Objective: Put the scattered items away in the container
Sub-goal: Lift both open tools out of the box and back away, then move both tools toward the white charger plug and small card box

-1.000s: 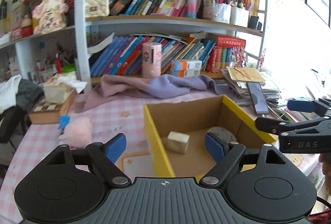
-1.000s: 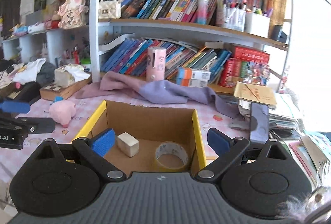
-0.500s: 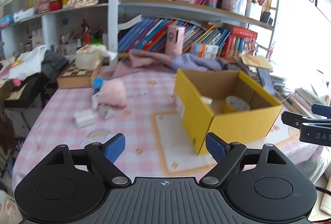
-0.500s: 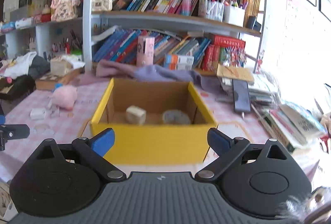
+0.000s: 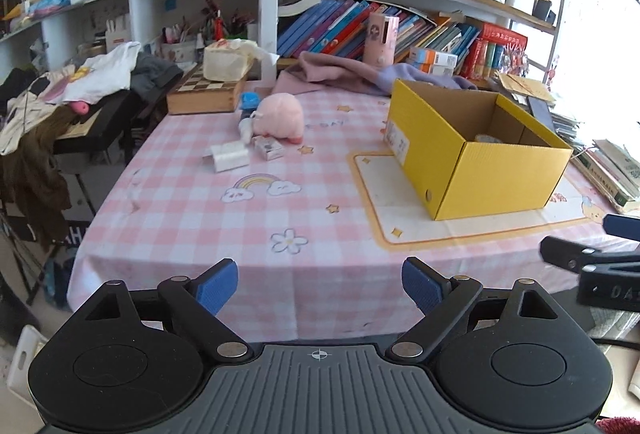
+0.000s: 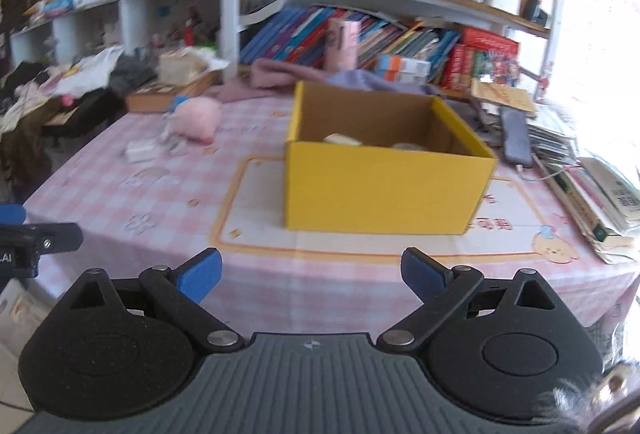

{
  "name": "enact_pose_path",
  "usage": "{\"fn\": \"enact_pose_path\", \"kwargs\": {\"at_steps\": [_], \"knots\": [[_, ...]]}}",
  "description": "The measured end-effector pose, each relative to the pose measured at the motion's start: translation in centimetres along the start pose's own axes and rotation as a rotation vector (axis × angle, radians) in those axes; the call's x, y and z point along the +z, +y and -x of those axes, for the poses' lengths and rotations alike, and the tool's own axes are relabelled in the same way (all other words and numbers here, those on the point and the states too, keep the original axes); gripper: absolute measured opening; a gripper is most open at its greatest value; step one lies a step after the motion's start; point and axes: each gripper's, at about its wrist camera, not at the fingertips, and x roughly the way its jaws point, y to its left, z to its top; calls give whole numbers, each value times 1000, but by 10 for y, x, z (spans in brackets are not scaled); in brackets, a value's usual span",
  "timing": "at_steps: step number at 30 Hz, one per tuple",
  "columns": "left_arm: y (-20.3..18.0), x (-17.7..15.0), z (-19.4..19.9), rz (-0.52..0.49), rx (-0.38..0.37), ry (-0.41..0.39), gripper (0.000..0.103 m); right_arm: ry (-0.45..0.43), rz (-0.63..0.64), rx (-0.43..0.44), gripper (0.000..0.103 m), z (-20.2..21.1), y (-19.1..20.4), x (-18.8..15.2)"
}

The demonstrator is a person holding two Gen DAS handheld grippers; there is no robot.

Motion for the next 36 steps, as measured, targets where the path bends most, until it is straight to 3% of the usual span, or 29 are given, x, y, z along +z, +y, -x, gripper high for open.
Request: {"fn": "enact_pose_path", "kwargs": {"at_steps": [13, 36], "knots": [[24, -11, 5, 16, 30, 42, 95, 80, 40, 134, 97, -11, 40, 4], [48, -15, 1, 32, 52, 79, 99, 106, 109, 189, 95, -23, 77, 15]]}}
